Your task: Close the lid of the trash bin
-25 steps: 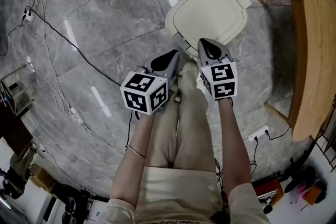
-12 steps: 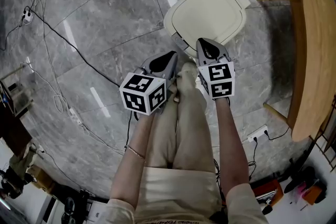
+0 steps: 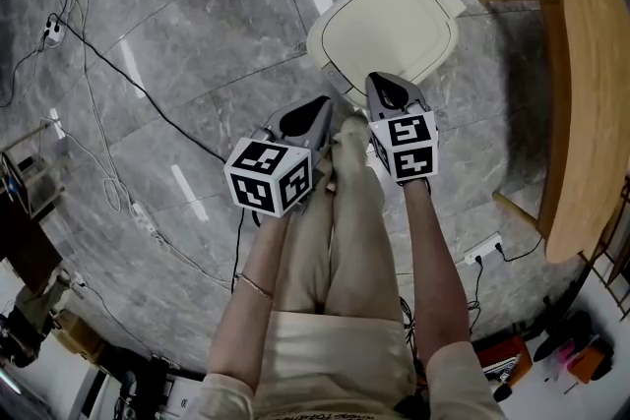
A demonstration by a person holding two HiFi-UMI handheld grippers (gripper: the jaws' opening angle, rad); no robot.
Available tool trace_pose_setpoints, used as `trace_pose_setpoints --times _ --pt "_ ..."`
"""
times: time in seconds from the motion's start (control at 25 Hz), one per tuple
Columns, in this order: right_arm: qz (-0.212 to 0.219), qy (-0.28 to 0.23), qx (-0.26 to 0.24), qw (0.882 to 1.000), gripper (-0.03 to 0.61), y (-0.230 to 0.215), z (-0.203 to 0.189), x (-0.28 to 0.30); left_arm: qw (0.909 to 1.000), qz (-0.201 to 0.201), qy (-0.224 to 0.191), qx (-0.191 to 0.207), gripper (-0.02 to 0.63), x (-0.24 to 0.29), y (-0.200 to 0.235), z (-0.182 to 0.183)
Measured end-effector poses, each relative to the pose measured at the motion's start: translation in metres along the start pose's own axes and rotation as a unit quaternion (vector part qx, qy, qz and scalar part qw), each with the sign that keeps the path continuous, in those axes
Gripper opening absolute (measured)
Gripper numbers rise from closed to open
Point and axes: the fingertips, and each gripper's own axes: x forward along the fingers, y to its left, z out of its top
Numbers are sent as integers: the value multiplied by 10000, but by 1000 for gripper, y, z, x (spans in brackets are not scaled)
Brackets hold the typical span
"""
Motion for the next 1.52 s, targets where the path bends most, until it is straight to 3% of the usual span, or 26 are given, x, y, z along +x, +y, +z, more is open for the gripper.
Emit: trace_pose_setpoints --times 0.48,0.8,1.12,1.52 --pt "-12 -388 334 9987 5 19 44 -75 9989 83 -384 250 23 -50 -30 58" --pt "-257 -771 702 9942 6 18 90 -135 9973 68 -644 347 23 -89 -62 102" --pt "-277 -1284 624 9894 5 16 140 -184 9934 0 -957 637 23 -118 -96 141" --pt "-386 -2137 657 9739 5 11 208 -247 9835 -56 -1534 962 23 -160 -129 191"
